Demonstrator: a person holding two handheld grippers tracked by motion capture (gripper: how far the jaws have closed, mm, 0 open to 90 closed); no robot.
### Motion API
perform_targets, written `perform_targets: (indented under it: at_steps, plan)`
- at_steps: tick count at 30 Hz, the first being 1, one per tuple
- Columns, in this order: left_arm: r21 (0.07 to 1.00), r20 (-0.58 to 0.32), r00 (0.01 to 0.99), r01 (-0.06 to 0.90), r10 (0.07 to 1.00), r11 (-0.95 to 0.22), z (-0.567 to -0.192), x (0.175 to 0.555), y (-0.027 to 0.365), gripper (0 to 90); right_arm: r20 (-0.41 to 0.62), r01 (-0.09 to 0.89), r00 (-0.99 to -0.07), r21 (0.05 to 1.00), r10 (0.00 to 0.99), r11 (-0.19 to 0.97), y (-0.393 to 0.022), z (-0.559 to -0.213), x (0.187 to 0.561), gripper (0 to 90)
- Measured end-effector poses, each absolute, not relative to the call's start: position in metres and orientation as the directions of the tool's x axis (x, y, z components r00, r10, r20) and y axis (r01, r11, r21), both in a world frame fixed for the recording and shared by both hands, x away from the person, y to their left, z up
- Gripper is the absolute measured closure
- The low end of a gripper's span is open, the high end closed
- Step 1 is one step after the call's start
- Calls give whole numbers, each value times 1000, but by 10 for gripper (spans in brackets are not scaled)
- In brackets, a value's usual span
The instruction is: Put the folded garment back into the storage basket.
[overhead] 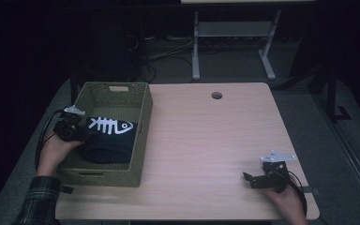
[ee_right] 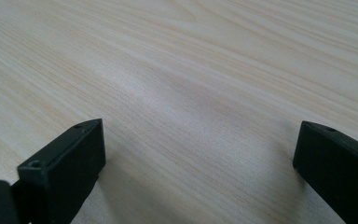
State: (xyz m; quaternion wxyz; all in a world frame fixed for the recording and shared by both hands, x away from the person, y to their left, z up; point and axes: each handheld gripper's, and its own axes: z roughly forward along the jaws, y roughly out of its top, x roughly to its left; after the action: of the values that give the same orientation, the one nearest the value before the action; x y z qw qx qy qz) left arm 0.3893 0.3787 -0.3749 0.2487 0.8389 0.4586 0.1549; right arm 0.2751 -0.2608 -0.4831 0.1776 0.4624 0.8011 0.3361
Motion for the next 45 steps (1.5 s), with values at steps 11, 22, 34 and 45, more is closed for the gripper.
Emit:
perform_targets:
  at_steps: [11, 22, 34, 45]
  plan:
    - [622, 15, 475, 685, 880, -380, -359, 383, 386, 281, 27, 622, -509, 702, 860, 346, -261, -483, 275, 19]
    - [676, -20, 468, 657, 884, -333, -340, 370, 371, 148, 27, 622, -509, 702, 860, 346, -261, -483, 275, 19]
    - [739, -31, 520, 587, 854, -331, -319, 355, 326, 144, 28, 623, -508, 702, 861, 345, -261, -483, 275, 19]
    - [768, -50, 604, 532, 795, -356, -314, 345, 278, 144, 26, 621, -511, 703, 859, 348, -261, -483, 275, 19]
